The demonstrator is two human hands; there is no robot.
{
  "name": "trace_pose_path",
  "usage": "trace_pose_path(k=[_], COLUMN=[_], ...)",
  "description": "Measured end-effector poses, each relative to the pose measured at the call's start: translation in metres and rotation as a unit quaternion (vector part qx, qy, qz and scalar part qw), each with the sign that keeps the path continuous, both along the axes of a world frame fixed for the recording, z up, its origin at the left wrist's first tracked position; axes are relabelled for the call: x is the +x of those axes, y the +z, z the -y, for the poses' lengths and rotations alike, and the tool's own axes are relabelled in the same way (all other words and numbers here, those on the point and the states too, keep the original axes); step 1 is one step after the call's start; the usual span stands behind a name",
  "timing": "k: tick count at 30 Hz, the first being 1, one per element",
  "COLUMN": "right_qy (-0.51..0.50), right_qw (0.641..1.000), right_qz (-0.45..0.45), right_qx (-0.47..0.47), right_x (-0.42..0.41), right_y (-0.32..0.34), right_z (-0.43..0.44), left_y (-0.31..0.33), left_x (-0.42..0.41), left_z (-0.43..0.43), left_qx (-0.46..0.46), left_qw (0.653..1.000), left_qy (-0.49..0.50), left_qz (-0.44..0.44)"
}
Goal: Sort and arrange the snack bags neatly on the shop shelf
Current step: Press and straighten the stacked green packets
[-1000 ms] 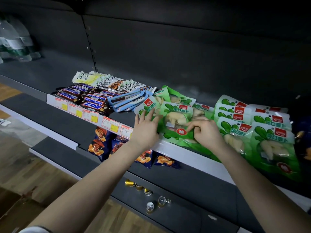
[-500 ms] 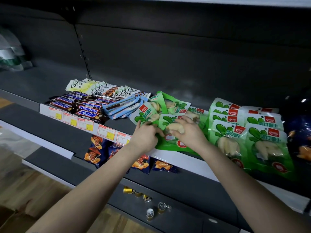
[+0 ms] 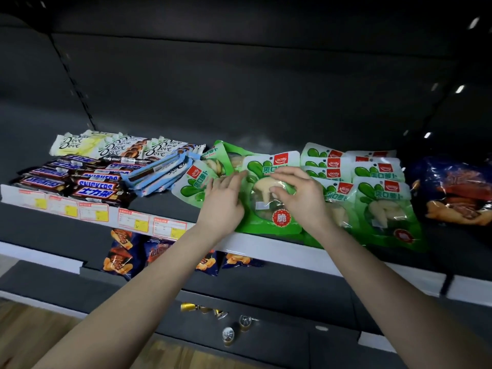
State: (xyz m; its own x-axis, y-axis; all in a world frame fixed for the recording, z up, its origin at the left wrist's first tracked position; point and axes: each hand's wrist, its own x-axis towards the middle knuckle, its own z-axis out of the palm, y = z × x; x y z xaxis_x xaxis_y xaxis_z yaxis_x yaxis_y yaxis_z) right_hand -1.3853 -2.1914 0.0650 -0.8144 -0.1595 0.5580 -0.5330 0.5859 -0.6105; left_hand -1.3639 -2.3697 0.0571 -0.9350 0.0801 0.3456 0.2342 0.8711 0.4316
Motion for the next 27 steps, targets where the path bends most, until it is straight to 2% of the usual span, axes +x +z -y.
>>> trace_pose_path(k=[6,9,15,19,27], right_qy=[-0.100,-0.159,-0.229,-0.232,-0.217], right_qw=[0.995,0.987,0.973,0.972,0.964], right_qz=[-0.021,0.004,0.023,0.017,0.109], right_qx=[0.008,0.030,0.001,0.025,0.106], right_x=[0.008,0.017,0.038,0.046,0.040], right_y=[0.010,0.008,0.001,-0.006,-0.022], right_z=[-0.067,-0.103,-0.159,-0.189,-0.215], left_y=[-0.002,-0.005,-0.010,-0.013,-0.025], left_x=[-0.010,-0.015,-0.017,-0.019,-0.031], left_z=[-0.060,-0.089,-0.144,-0.168,-0.189], left_qx=[0.009,-0.017,-0.051,-0.085,-0.159], left_qw=[0.996,0.993,0.980,0.973,0.966], left_qy=[-0.083,-0.114,-0.191,-0.214,-0.202], left_qz=[-0.024,-0.036,-0.034,-0.027,0.001])
